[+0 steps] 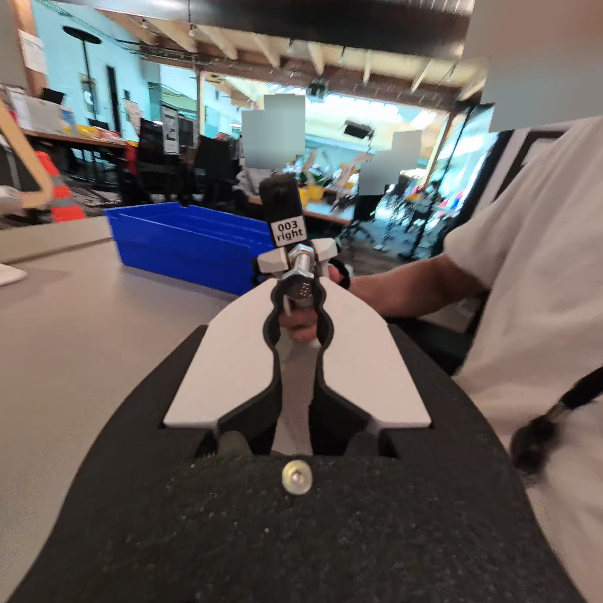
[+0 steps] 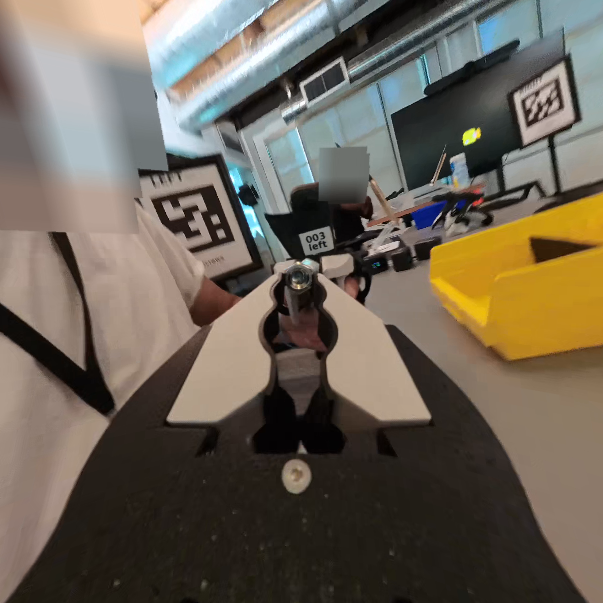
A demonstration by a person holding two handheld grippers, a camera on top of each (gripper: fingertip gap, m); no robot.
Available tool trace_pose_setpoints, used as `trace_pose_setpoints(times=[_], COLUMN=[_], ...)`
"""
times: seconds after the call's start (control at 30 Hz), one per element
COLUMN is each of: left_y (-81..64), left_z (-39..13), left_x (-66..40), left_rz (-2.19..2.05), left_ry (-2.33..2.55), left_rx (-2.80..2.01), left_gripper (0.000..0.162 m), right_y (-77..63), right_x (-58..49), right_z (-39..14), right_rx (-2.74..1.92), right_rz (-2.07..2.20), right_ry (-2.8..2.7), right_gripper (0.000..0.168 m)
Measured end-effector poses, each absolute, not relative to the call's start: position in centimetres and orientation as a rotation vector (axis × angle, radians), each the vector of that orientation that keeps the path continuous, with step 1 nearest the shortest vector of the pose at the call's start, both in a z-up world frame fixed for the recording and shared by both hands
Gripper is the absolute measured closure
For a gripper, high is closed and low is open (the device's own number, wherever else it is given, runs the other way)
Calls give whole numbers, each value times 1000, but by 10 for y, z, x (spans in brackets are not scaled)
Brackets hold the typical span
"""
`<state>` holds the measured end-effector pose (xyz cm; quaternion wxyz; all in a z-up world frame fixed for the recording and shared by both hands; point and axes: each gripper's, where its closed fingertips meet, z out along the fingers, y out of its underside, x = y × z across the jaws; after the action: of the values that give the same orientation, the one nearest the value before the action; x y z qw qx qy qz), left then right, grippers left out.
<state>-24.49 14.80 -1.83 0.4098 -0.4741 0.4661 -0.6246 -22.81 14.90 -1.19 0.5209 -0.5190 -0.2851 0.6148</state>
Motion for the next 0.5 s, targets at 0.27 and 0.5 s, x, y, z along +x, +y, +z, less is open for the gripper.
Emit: trace_pose_setpoints(times=[0.27, 0.5], left_y=[146, 144], left_z=[-16, -14], left_x=[-247, -246], left_rz=[-1867, -1941], left_ry=[1091, 1049], left_rx=[-1231, -1233], left_gripper=[145, 145], right_y=[142, 142], right_x=[-231, -232], right_z=[-2, -5], right_rx=[-1111, -1085], right_rz=[941, 873], right_ry=[-991, -1018], right_gripper=[152, 152])
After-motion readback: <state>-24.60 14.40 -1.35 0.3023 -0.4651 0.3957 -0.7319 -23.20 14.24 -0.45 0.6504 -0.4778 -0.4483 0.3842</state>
